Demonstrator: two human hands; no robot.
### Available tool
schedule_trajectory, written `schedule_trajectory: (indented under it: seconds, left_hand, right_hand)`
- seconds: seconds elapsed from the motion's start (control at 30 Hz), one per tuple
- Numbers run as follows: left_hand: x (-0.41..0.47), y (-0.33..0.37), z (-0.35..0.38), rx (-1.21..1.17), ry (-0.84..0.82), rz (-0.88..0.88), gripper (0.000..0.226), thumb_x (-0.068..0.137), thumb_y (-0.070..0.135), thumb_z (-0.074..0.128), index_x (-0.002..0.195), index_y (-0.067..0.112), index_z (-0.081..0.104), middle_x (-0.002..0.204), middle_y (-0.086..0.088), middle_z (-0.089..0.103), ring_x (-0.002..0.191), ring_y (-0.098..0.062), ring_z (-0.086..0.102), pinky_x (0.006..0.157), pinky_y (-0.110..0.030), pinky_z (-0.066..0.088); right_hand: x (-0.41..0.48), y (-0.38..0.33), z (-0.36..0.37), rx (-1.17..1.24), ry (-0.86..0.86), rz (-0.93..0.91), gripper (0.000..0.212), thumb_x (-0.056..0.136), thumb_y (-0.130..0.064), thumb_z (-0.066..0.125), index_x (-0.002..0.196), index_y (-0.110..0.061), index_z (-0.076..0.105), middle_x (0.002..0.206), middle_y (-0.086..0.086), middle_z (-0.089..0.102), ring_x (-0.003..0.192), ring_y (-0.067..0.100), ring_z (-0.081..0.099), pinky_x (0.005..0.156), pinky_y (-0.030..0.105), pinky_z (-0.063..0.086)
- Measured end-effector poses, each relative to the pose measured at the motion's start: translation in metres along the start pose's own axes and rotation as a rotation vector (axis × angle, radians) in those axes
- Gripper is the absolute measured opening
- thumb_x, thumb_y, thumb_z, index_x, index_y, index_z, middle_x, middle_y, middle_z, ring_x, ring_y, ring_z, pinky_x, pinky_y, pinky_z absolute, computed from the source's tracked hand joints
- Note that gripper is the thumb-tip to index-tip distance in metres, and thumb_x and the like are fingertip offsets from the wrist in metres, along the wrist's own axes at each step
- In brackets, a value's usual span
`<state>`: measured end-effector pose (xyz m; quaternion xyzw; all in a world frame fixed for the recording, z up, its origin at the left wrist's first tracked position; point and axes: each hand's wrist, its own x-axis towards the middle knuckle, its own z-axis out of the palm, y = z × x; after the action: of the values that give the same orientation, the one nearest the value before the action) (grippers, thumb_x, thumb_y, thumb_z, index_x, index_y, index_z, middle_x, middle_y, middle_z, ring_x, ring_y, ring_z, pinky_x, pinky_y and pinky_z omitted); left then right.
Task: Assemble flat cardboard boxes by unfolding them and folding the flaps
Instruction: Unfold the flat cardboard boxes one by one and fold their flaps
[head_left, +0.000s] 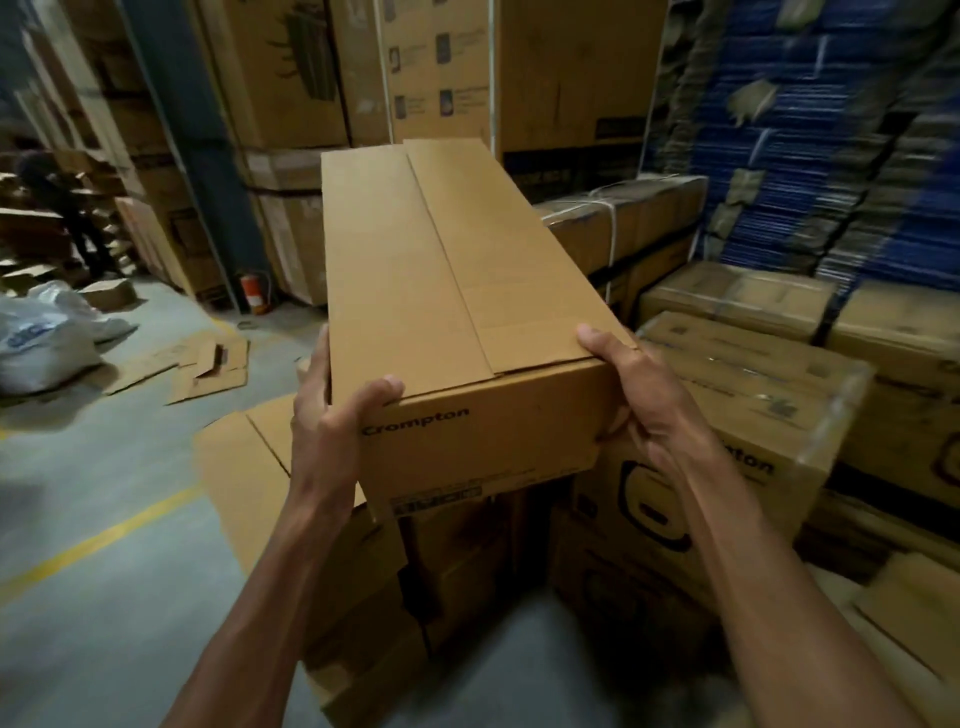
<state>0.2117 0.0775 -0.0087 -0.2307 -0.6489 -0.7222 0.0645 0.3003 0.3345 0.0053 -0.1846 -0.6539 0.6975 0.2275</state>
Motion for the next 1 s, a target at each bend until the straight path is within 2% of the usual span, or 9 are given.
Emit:
schedule_trajectory:
  seconds: [0.1,0.23,0.5,0.57,0.63,0.7,0.83,0.9,1.0]
  left_hand:
    - [-0.013,0.021,0.027,-0.017,-0.06,0.022,0.094,0.068,0.049,0.074,0.154,0.034,0.038,0.131,0.002,0.065,0.111,-0.025,0.068,0.089,-0.06,0.058]
    - [-0.026,0.048,0.038,-0.012,-0.145,0.056,0.086,0.069,0.05,0.073,0.149,0.041,0.042,0.128,0.002,0.065,0.11,-0.027,0.068,0.087,-0.058,0.058]
    - [-0.036,0.049,0.073,-0.144,-0.358,0.014,0.068,0.079,0.031,0.066,0.144,0.036,0.049,0.124,0.001,0.069,0.108,-0.025,0.069,0.078,-0.042,0.058]
    - [-0.03,0.043,0.093,-0.168,-0.433,-0.02,0.064,0.08,0.03,0.065,0.142,0.035,0.052,0.123,-0.001,0.07,0.109,-0.028,0.068,0.08,-0.045,0.059]
    - [-0.019,0.033,0.111,-0.187,-0.501,-0.05,0.061,0.08,0.029,0.065,0.139,0.033,0.054,0.122,-0.002,0.07,0.109,-0.029,0.068,0.084,-0.047,0.059]
    - [-0.009,0.02,0.131,-0.204,-0.573,-0.087,0.06,0.08,0.03,0.065,0.139,0.033,0.055,0.123,-0.003,0.069,0.109,-0.03,0.068,0.084,-0.045,0.059]
    - [0.006,-0.011,0.167,-0.195,-0.665,-0.132,0.063,0.082,0.031,0.066,0.143,0.034,0.053,0.126,-0.003,0.068,0.108,-0.028,0.069,0.079,-0.036,0.057]
    - [0.012,-0.026,0.183,-0.191,-0.698,-0.149,0.065,0.081,0.032,0.066,0.144,0.035,0.051,0.127,0.0,0.069,0.109,-0.025,0.069,0.082,-0.036,0.056]
    - [0.022,-0.045,0.206,-0.188,-0.742,-0.191,0.075,0.075,0.04,0.069,0.147,0.037,0.048,0.13,0.002,0.068,0.112,-0.024,0.068,0.09,-0.041,0.055]
  right_hand:
    - [-0.028,-0.013,-0.03,0.046,0.084,0.017,0.03,0.092,-0.048,0.067,0.117,-0.033,0.066,0.101,-0.002,0.075,0.091,0.022,0.074,0.079,0.059,0.06]
    - [-0.063,-0.022,-0.051,0.07,0.143,0.046,0.031,0.092,-0.049,0.065,0.118,-0.033,0.062,0.11,-0.002,0.067,0.103,0.024,0.065,0.085,0.069,0.053]
    - [-0.105,-0.033,-0.097,0.01,0.377,0.016,0.058,0.087,-0.055,0.069,0.138,-0.032,0.053,0.11,-0.011,0.058,0.1,0.017,0.058,0.085,0.069,0.052]
    - [-0.112,-0.033,-0.11,-0.007,0.447,0.02,0.056,0.087,-0.056,0.069,0.137,-0.036,0.055,0.114,-0.009,0.06,0.102,0.02,0.059,0.082,0.07,0.053]
    - [-0.116,-0.029,-0.119,-0.005,0.498,0.024,0.045,0.087,-0.057,0.069,0.129,-0.044,0.059,0.12,-0.008,0.062,0.103,0.022,0.061,0.077,0.07,0.055]
    - [-0.119,-0.021,-0.128,-0.01,0.561,0.034,0.041,0.086,-0.058,0.069,0.125,-0.046,0.063,0.121,-0.007,0.064,0.103,0.024,0.064,0.075,0.07,0.056]
    - [-0.118,-0.002,-0.143,-0.007,0.694,0.065,0.065,0.075,-0.065,0.073,0.136,-0.044,0.059,0.124,-0.004,0.064,0.104,0.025,0.065,0.073,0.066,0.058]
    - [-0.114,0.006,-0.151,0.014,0.74,0.064,0.054,0.082,-0.058,0.073,0.133,-0.043,0.061,0.119,-0.006,0.066,0.098,0.019,0.064,0.071,0.055,0.06]
    - [-0.101,0.017,-0.159,0.039,0.755,0.07,0.053,0.087,-0.053,0.071,0.137,-0.039,0.059,0.115,-0.009,0.065,0.091,0.012,0.061,0.061,0.037,0.049]
